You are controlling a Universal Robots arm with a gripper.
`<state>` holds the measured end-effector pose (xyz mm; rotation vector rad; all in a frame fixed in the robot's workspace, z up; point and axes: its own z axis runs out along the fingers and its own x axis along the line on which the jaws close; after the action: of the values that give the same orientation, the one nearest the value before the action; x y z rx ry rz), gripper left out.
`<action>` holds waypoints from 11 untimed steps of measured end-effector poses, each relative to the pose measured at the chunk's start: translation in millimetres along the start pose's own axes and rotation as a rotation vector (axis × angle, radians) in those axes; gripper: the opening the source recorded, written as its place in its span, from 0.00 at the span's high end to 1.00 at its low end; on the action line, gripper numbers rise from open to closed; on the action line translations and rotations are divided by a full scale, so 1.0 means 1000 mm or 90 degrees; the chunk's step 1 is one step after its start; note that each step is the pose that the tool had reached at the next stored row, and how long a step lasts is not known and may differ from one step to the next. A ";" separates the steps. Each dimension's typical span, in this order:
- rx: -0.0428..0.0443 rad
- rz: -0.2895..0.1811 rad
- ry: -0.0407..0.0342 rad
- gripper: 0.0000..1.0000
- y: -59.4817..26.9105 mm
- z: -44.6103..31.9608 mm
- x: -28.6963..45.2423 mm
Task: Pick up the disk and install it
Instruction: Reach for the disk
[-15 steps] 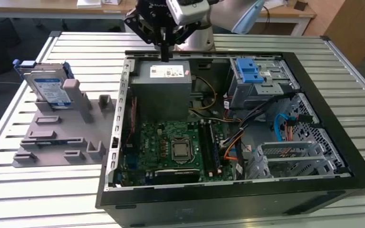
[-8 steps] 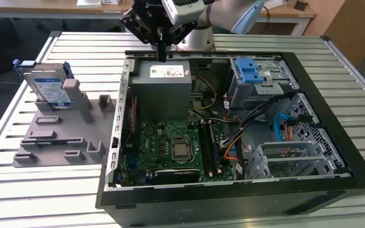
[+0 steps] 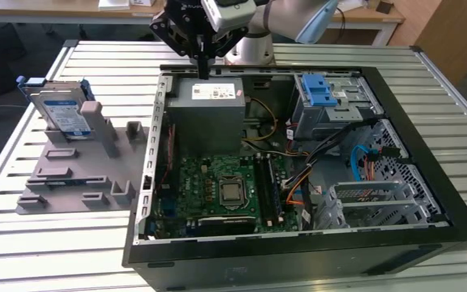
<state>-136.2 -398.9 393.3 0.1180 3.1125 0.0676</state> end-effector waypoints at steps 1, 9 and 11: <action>-0.0001 0.000 0.0000 0.89 -0.0001 0.0000 0.0006; 0.0000 0.000 0.0000 0.89 -0.0005 -0.0002 0.0069; 0.0000 0.000 0.0000 0.89 -0.0006 -0.0002 0.0081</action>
<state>-144.4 -398.9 393.2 0.1180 3.1125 0.0676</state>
